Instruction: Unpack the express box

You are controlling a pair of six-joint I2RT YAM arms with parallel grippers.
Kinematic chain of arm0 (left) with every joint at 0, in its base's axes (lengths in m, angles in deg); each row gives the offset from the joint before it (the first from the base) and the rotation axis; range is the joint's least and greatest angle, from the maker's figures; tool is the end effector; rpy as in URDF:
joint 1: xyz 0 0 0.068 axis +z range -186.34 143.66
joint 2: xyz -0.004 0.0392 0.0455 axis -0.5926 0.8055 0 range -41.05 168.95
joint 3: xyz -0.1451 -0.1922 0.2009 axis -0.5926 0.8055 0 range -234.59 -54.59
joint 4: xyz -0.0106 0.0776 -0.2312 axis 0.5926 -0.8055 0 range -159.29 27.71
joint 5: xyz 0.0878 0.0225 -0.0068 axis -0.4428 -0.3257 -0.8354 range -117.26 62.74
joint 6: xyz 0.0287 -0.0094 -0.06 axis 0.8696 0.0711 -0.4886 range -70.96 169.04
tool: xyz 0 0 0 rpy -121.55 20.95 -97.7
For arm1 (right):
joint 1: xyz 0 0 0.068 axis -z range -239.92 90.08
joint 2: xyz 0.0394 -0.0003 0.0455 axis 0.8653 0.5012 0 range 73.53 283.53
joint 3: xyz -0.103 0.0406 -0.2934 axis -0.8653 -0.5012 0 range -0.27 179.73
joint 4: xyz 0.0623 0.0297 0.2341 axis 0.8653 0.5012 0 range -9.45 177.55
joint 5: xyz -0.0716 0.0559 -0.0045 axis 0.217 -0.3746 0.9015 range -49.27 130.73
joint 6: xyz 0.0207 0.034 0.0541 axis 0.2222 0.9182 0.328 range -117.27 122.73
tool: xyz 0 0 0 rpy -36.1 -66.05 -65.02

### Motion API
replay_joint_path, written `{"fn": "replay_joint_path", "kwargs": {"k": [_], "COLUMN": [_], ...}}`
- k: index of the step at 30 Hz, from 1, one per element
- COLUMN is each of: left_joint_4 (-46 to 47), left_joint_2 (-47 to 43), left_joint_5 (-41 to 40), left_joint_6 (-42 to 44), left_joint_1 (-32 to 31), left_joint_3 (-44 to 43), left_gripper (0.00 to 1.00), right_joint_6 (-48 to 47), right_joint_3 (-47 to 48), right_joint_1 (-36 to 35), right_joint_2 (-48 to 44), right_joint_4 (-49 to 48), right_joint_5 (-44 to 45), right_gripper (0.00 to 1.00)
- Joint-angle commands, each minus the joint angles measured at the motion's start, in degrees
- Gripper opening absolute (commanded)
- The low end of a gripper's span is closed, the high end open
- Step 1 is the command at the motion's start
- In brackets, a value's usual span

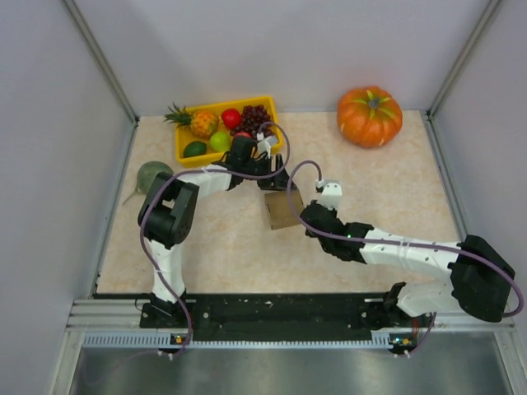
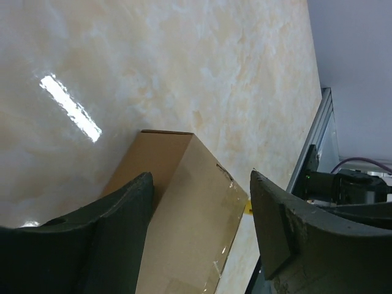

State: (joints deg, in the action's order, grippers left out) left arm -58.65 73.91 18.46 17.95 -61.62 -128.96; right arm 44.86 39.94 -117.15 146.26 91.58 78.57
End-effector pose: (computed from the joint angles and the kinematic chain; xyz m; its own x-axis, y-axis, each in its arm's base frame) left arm 0.3897 -0.2265 0.2223 -0.8865 0.0199 -0.4623 0.4177 0.4640 -0.7812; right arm 0.1557 0.1812 0.2545 -0.5606 0.1078 -0.8211 -0.0639 0.9829 0.1727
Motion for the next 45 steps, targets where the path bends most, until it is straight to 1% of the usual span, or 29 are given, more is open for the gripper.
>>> {"fn": "replay_joint_path", "kwargs": {"k": [1,3,4,6,7,8,11,17,20,23,25,26,29,31,35,40,45], "left_joint_4": [-3.1,-5.3,-6.3,-9.2,-9.2,-8.9,-9.3,-11.7,-13.0,-12.6,-13.7,-16.2,-18.7,-18.8,-18.4,-17.5,-14.0], "left_joint_2": [-1.3,-2.6,-3.2,-5.1,-5.8,-6.6,-10.0,-15.8,-17.0,-18.1,-18.6,-18.5,-17.7,-17.4,-17.9,-18.5,-19.2], "left_joint_5": [-0.1,-0.5,-2.0,-3.7,-4.1,-4.9,-6.6,-10.6,-11.9,-12.3,-14.9,-16.5,-18.1,-18.5,-18.4,-17.4,-11.2], "left_joint_6": [6.1,7.6,7.6,6.0,3.3,2.1,-0.1,-1.8,-3.4,-4.8,-4.7,-4.6,-3.8,-4.0,-4.6,-6.0,-9.0], "left_joint_1": [0.4,0.4,0.4,0.4,0.3,0.1,-0.7,-1.1,-1.1,-1.0,-1.0,-1.0,-0.7,-0.5,0.1,1.9,4.4], "left_joint_3": [1.2,2.5,3.3,5.5,6.5,9.0,13.0,19.0,20.0,20.7,20.5,19.9,19.4,20.0,21.4,23.1,25.9], "left_gripper": [0.67,0.65,0.61,0.58,0.53,0.52,0.50,0.50,0.48,0.44,0.38,0.37,0.29,0.27,0.26,0.26,0.27], "right_joint_6": [-3.0,-4.2,-4.5,-5.3,-5.3,-5.3,-4.5,-3.4,-3.0,-3.1,-3.2,-3.3,-3.7,-3.8,-2.2,0.1,0.8], "right_joint_3": [-0.8,-0.5,-0.4,0.4,0.7,1.0,1.8,2.2,1.6,1.4,1.3,1.3,1.5,1.8,1.9,1.3,1.4], "right_joint_1": [3.5,4.7,4.8,5.3,5.5,5.6,6.2,6.3,6.2,6.2,6.2,6.2,6.2,6.2,6.2,6.3,6.2], "right_joint_2": [1.6,3.1,3.6,5.1,5.5,5.8,6.3,5.8,4.7,3.6,2.9,2.5,0.8,-0.4,-3.2,-6.8,-7.7], "right_joint_4": [-9.4,-10.6,-10.7,-12.7,-12.8,-12.8,-12.8,-12.2,-12.1,-11.2,-11.1,-11.1,-11.1,-10.2,-9.2,-9.3,-9.4], "right_joint_5": [-0.4,-1.8,-2.0,-2.7,-2.5,-2.7,-3.0,-5.8,-7.4,-8.7,-9.3,-9.9,-11.9,-13.2,-17.0,-19.4,-20.2], "right_gripper": [0.00,0.00,0.00,0.00,0.00,0.00,0.00,0.00,0.00,0.00,0.00,0.00,0.00,0.00,0.00,0.00,0.00]}}
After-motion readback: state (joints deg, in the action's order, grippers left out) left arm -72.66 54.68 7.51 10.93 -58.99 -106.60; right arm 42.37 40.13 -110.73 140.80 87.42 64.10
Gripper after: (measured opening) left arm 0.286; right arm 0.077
